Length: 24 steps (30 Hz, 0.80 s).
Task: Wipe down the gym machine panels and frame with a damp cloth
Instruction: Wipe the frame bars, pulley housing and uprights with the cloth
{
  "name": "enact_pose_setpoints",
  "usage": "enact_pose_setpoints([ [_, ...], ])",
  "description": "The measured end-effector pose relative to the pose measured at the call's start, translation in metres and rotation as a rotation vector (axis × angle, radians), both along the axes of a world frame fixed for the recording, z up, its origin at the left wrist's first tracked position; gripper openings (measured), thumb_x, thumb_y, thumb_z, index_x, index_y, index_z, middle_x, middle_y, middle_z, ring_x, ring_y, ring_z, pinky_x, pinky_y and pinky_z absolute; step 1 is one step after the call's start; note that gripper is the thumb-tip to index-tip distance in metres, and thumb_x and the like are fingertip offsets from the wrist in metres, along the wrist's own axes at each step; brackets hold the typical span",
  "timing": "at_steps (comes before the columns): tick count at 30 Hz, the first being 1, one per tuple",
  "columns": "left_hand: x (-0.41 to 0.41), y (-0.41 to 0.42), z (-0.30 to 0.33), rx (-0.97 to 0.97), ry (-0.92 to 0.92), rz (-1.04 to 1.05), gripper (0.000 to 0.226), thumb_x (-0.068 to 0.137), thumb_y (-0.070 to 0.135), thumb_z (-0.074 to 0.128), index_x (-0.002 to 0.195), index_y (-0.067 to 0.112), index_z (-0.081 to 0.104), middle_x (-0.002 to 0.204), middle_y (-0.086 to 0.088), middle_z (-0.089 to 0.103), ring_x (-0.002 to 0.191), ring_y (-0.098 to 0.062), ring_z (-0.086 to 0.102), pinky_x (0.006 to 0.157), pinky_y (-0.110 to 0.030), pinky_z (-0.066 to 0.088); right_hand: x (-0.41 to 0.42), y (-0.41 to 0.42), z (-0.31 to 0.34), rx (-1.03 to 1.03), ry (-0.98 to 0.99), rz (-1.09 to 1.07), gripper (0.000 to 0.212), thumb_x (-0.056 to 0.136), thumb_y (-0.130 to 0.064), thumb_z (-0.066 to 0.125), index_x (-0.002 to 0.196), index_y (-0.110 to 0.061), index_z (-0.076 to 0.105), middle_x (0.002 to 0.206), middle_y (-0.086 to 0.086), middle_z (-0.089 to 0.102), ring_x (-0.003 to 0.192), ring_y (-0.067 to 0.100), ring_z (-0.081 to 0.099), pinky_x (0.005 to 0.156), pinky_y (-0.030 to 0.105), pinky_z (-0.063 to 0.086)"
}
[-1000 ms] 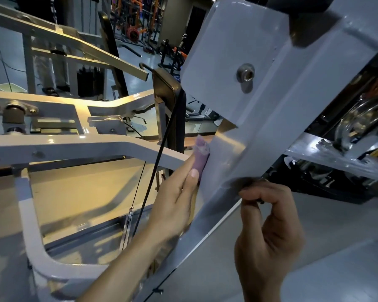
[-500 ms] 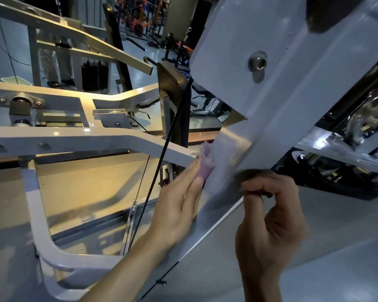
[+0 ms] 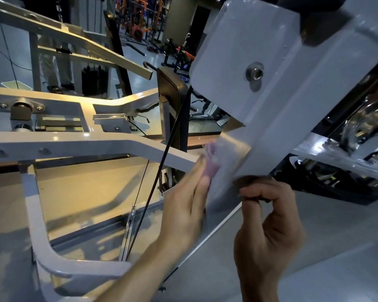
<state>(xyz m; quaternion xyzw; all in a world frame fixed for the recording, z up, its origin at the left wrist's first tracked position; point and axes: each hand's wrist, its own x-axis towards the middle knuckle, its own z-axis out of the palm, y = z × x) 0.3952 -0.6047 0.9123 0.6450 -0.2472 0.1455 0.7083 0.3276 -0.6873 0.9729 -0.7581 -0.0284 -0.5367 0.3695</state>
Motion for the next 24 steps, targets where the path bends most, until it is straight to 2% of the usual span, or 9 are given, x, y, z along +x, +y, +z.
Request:
enact_pose_setpoints([
  [4, -0.036, 0.006, -0.039, 0.063, 0.027, 0.063, 0.045, 0.111, 0.039, 0.041, 0.152, 0.024, 0.051, 0.156, 0.012, 0.051, 0.146, -0.006, 0.044, 0.117, -0.039, 0.042, 0.002, 0.001, 0.000, -0.007, -0.005, -0.020, 0.028, 0.078, 0.017, 0.055, 0.077, -0.010, 0.063, 0.085, 0.007, 0.066, 0.087, 0.035, 0.062, 0.075, 0.046, 0.046],
  [7, 0.000, 0.003, -0.030, 0.080, 0.034, 0.036, 0.044, 0.112, 0.033, 0.039, 0.152, 0.021, 0.052, 0.152, 0.008, 0.056, 0.143, -0.008, 0.049, 0.113, -0.041, 0.045, 0.002, 0.002, 0.001, -0.008, -0.008, -0.014, 0.029, 0.079, 0.016, 0.055, 0.078, -0.011, 0.063, 0.088, 0.002, 0.067, 0.087, 0.034, 0.062, 0.074, 0.047, 0.046],
  [9, 0.022, 0.000, -0.025, 0.047, 0.070, 0.009, 0.041, 0.113, 0.027, 0.039, 0.153, 0.028, 0.050, 0.148, 0.015, 0.059, 0.139, -0.004, 0.051, 0.110, -0.035, 0.048, 0.001, 0.003, 0.001, -0.011, -0.016, -0.017, 0.032, 0.079, 0.016, 0.055, 0.079, -0.015, 0.063, 0.089, -0.002, 0.066, 0.088, 0.032, 0.062, 0.074, 0.047, 0.046],
  [12, 0.021, 0.000, -0.042, 0.021, 0.190, -0.009, 0.039, 0.114, 0.028, 0.038, 0.143, 0.049, 0.051, 0.128, 0.034, 0.065, 0.124, 0.007, 0.059, 0.096, -0.018, 0.048, 0.000, 0.001, 0.001, -0.003, -0.007, -0.021, 0.031, 0.080, 0.014, 0.055, 0.079, -0.015, 0.063, 0.089, -0.001, 0.065, 0.089, 0.031, 0.062, 0.074, 0.047, 0.047],
  [14, 0.001, 0.003, -0.058, -0.004, 0.225, 0.000, 0.039, 0.113, 0.028, 0.040, 0.146, 0.046, 0.048, 0.137, 0.039, 0.057, 0.133, 0.010, 0.051, 0.101, -0.011, 0.042, 0.000, 0.002, 0.000, -0.005, -0.007, -0.032, 0.030, 0.079, 0.015, 0.055, 0.078, -0.014, 0.063, 0.089, 0.000, 0.065, 0.089, 0.031, 0.062, 0.075, 0.044, 0.047],
  [16, -0.022, 0.003, -0.068, -0.036, 0.244, 0.020, 0.041, 0.110, 0.030, 0.044, 0.149, 0.036, 0.049, 0.145, 0.035, 0.052, 0.140, 0.007, 0.045, 0.107, -0.010, 0.039, 0.002, 0.003, 0.000, -0.007, -0.007, -0.035, 0.030, 0.078, 0.015, 0.054, 0.077, -0.013, 0.063, 0.088, 0.001, 0.066, 0.089, 0.031, 0.062, 0.076, 0.040, 0.045],
  [19, -0.033, 0.003, -0.061, -0.036, 0.183, 0.034, 0.043, 0.107, 0.028, 0.046, 0.150, 0.029, 0.051, 0.150, 0.026, 0.052, 0.143, 0.000, 0.045, 0.114, -0.019, 0.039, 0.003, 0.005, 0.000, -0.008, -0.016, -0.044, 0.030, 0.077, 0.016, 0.054, 0.076, -0.012, 0.063, 0.086, 0.002, 0.066, 0.090, 0.029, 0.062, 0.079, 0.035, 0.044],
  [22, -0.001, 0.001, -0.039, -0.038, 0.172, -0.018, 0.041, 0.112, 0.022, 0.044, 0.151, 0.034, 0.048, 0.150, 0.027, 0.052, 0.143, 0.002, 0.045, 0.116, -0.022, 0.039, 0.004, 0.005, -0.001, -0.005, -0.028, -0.042, 0.030, 0.078, 0.016, 0.055, 0.077, -0.013, 0.063, 0.087, -0.001, 0.066, 0.089, 0.031, 0.061, 0.078, 0.038, 0.044],
  [24, 0.020, -0.002, -0.028, -0.047, 0.168, -0.032, 0.042, 0.112, 0.020, 0.042, 0.153, 0.027, 0.047, 0.152, 0.022, 0.052, 0.144, 0.001, 0.043, 0.118, -0.028, 0.039, 0.003, 0.004, -0.002, -0.006, -0.020, -0.032, 0.031, 0.078, 0.016, 0.055, 0.078, -0.015, 0.063, 0.088, -0.002, 0.066, 0.090, 0.031, 0.061, 0.079, 0.039, 0.045],
])
